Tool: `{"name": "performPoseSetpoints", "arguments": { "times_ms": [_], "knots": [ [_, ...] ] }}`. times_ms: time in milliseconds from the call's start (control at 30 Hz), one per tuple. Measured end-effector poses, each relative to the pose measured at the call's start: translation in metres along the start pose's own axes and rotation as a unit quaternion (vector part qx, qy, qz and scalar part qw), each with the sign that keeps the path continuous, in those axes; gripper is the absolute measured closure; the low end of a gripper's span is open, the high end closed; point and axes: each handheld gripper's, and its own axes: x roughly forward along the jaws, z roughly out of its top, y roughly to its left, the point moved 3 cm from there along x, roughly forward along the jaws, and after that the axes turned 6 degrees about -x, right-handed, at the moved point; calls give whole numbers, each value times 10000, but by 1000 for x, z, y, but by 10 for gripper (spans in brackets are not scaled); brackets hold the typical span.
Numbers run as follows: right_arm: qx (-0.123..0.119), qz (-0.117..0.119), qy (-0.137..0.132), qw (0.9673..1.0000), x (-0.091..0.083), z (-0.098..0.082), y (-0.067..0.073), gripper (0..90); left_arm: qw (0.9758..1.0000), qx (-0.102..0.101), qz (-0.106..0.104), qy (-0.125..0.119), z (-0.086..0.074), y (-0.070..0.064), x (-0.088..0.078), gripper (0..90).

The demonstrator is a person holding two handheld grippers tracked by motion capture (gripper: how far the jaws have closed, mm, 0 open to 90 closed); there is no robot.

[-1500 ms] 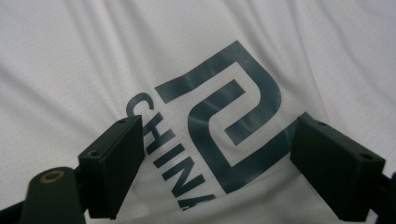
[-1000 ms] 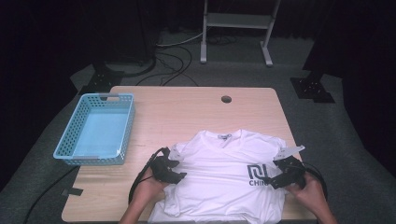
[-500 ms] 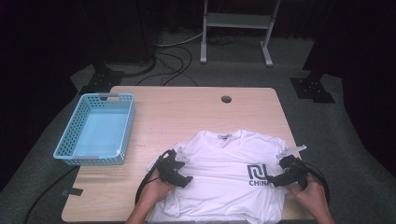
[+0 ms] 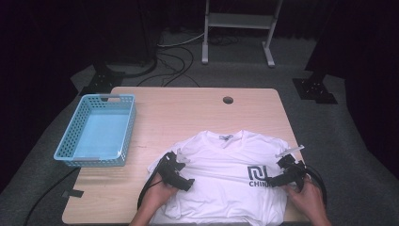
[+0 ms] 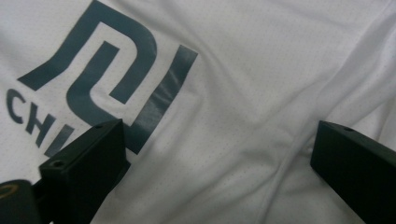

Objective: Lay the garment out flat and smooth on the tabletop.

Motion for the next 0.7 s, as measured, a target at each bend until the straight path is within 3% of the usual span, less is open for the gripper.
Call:
{"name": "performPoseSetpoints", "arguments": {
  "times_ms": [67,200,467,633,700],
  "knots": [
    [90,-31,111,9999,3,5,-2,0,10000,-67,47,-38,2,5,1,103],
    [34,-21,41,10000,10,17,-10,0,9997,-188,131,-113,12,25,8,103],
    [-105,66,131,9998,38,76,-56,0,9996,-225,187,3,53,82,32,104],
    [55,-23,70,10000,56,110,-82,0,9988,-410,277,-61,78,115,49,104],
    [219,-94,23,9997,60,119,-89,0,9980,-525,356,-67,85,119,53,103]
  ]
}}
